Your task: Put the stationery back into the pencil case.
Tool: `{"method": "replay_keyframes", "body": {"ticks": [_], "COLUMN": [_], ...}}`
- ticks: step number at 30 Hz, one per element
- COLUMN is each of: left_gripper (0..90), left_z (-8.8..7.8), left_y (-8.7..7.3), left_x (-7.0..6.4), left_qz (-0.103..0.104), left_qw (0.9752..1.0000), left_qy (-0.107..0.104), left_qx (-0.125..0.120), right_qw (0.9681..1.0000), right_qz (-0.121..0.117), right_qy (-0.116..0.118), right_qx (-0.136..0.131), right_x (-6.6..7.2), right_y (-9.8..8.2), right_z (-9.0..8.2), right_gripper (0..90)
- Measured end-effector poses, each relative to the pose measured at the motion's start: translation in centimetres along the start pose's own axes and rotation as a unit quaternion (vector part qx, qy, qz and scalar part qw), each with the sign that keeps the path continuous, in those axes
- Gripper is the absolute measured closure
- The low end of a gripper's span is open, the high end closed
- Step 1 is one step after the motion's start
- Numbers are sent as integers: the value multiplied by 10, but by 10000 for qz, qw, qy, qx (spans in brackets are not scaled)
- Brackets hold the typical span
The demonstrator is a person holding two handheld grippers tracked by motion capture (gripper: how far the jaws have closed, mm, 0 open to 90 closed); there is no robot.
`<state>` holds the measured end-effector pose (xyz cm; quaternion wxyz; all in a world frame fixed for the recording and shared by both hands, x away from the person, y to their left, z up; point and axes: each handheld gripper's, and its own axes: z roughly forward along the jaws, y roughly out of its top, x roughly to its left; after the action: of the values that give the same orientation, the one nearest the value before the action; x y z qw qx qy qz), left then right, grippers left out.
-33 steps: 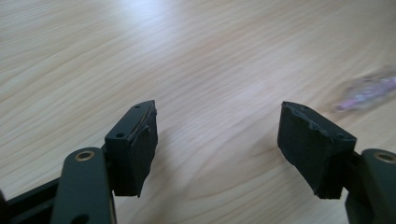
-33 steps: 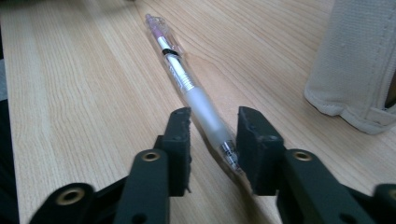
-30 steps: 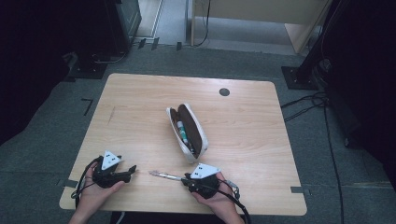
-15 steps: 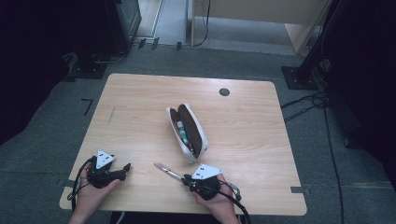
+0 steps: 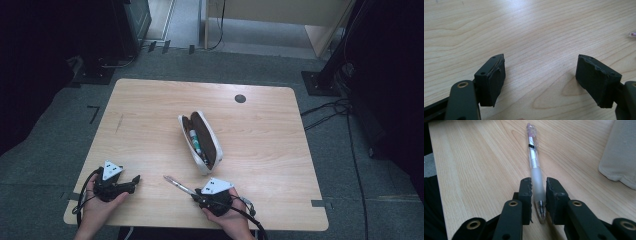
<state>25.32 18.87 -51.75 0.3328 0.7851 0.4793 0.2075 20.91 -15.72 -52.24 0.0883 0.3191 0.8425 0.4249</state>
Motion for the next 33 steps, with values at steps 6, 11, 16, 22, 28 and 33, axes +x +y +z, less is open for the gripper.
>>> {"method": "replay_keyframes", "body": {"ticks": [6,11,16,22,28,33], "left_gripper": [244,244,244,244,244,245], "left_z": [0,0,0,0,0,0], "left_y": [0,0,0,0,0,0], "left_x": [0,0,0,0,0,0], "left_qz": [-1,2,-2,1,-4,-1], "left_qw": [10000,10000,10000,10000,10000,10000], "left_qy": [6,6,5,5,1,5], "left_qx": [0,3,-2,-1,-1,-1], "right_qw": [9997,9999,9995,9990,9992,9989], "right_qz": [-230,-95,-298,-292,-130,-44], "right_qy": [-8,27,-112,-335,-351,-317], "right_qx": [33,43,36,13,-163,-350], "right_x": [8,6,10,15,14,15], "right_y": [3,3,3,3,7,18], "right_z": [5,5,6,6,0,-10], "right_gripper": [768,804,811,818,819,820]}}
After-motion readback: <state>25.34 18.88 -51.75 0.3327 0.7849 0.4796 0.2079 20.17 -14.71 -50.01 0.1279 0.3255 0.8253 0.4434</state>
